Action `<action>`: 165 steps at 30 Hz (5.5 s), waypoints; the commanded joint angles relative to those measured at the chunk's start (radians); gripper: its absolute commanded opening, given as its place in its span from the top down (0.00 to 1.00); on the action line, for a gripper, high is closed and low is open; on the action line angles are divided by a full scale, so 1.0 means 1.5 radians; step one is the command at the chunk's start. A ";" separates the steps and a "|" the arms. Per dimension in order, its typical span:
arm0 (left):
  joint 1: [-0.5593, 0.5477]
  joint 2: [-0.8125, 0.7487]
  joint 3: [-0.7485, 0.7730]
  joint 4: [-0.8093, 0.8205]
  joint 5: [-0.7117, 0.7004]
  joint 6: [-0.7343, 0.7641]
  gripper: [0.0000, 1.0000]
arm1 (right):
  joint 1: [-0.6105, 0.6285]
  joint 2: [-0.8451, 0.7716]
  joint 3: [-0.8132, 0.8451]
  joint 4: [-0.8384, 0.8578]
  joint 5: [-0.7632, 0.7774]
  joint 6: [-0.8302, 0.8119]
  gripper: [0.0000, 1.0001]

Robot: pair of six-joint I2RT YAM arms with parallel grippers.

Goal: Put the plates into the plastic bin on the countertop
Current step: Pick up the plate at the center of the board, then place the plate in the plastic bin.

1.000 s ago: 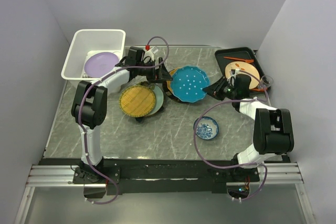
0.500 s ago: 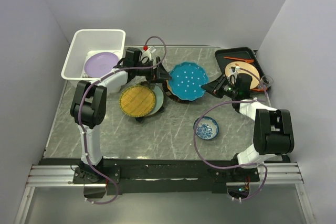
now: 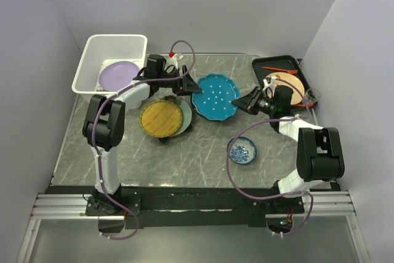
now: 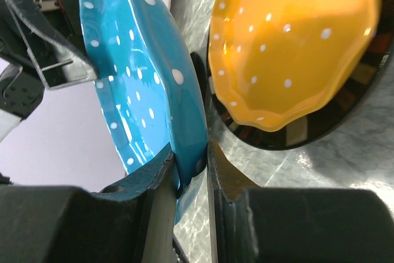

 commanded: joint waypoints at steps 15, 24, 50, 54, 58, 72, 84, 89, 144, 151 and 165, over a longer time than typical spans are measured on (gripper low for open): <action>-0.002 -0.025 0.004 0.013 0.035 0.015 0.99 | 0.005 -0.012 0.043 0.096 -0.044 0.021 0.49; -0.001 -0.034 0.018 0.000 0.022 0.017 0.99 | 0.005 -0.047 0.022 0.068 -0.018 -0.008 0.12; 0.053 -0.098 0.098 -0.072 -0.058 0.041 0.99 | 0.005 -0.093 0.007 -0.003 0.021 -0.067 0.00; 0.072 -0.118 0.100 -0.080 -0.068 0.043 0.99 | 0.005 -0.096 0.004 -0.008 0.023 -0.069 0.00; 0.092 -0.141 0.107 -0.096 -0.071 0.042 0.99 | 0.005 -0.096 0.001 -0.010 0.027 -0.073 0.00; 0.166 -0.235 0.083 -0.091 -0.122 0.030 0.99 | 0.005 -0.087 -0.005 -0.012 0.031 -0.074 0.00; 0.250 -0.311 0.028 -0.067 -0.217 -0.005 0.99 | 0.005 -0.089 0.011 -0.048 0.044 -0.097 0.00; 0.285 -0.320 0.032 -0.082 -0.245 -0.005 0.99 | 0.004 -0.079 0.013 -0.049 0.044 -0.098 0.00; 0.482 -0.222 -0.006 -0.083 -0.350 -0.071 0.99 | 0.004 -0.053 0.005 -0.073 0.040 -0.114 0.00; 0.449 -0.173 0.052 -0.141 -0.393 -0.039 0.99 | 0.005 -0.044 0.005 -0.067 0.036 -0.112 0.00; 0.411 -0.059 0.155 -0.262 -0.424 0.010 0.98 | 0.005 -0.045 -0.004 -0.053 0.031 -0.107 0.00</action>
